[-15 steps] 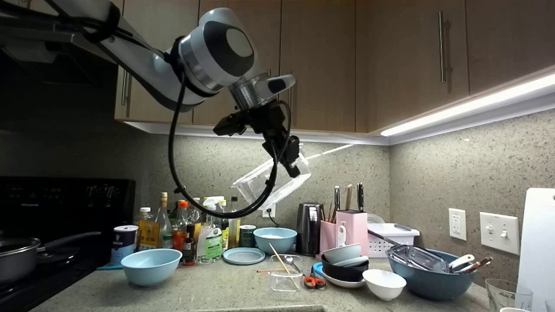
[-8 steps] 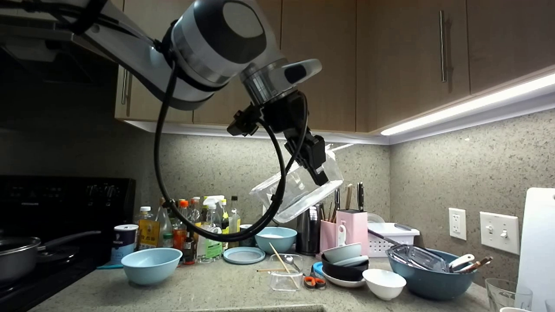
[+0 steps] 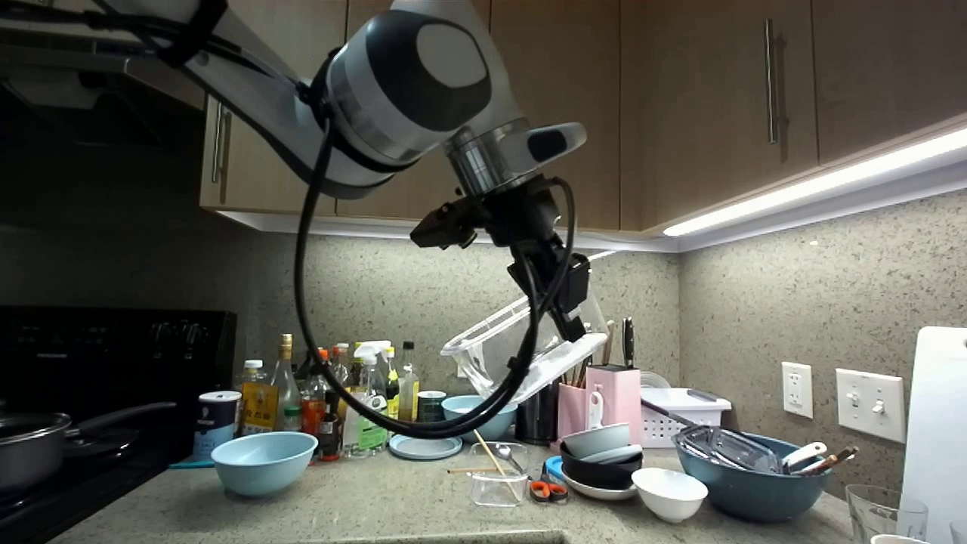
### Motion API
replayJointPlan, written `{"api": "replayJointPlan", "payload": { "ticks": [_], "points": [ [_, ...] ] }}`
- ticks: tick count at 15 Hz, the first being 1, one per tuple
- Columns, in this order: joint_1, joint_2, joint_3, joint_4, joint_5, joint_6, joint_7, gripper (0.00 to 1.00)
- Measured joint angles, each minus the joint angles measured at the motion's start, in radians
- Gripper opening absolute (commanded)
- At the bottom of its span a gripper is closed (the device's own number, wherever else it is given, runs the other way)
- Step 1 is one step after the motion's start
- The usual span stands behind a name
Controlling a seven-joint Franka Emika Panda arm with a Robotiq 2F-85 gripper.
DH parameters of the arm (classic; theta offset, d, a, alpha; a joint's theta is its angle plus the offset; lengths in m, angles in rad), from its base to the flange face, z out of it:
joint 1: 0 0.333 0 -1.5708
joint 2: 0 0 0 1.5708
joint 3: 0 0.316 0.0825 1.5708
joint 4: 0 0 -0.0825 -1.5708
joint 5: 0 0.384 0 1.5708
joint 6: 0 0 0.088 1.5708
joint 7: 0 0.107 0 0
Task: Remove the clear bowl from the blue bowl and set it down on the right side of the counter
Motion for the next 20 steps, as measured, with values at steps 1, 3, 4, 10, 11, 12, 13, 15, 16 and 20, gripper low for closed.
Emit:
{"api": "replayJointPlan", "payload": {
  "ticks": [1,3,4,10,11,12,13,15,16,20],
  "points": [
    [0.0,0.022,-0.028,0.006,0.018,0.014,-0.046,0.07],
    [-0.008,0.072,-0.078,0.027,0.035,0.033,-0.105,0.07],
    [-0.015,0.102,-0.097,0.042,0.038,0.037,-0.12,0.07],
    [-0.067,0.332,-0.156,0.163,0.054,0.064,-0.13,0.07],
    [-0.072,0.358,-0.157,0.176,0.054,0.064,-0.13,0.07],
    [-0.072,0.367,-0.156,0.178,0.054,0.064,-0.13,0.07],
    [-0.072,0.367,-0.154,0.177,0.054,0.064,-0.13,0.07],
    [-0.072,0.357,-0.149,0.177,0.054,0.063,-0.13,0.07],
    [-0.072,0.356,-0.149,0.177,0.054,0.063,-0.13,0.07],
    [-0.071,0.41,-0.138,0.204,0.054,0.021,-0.117,0.07]
  ]
}}
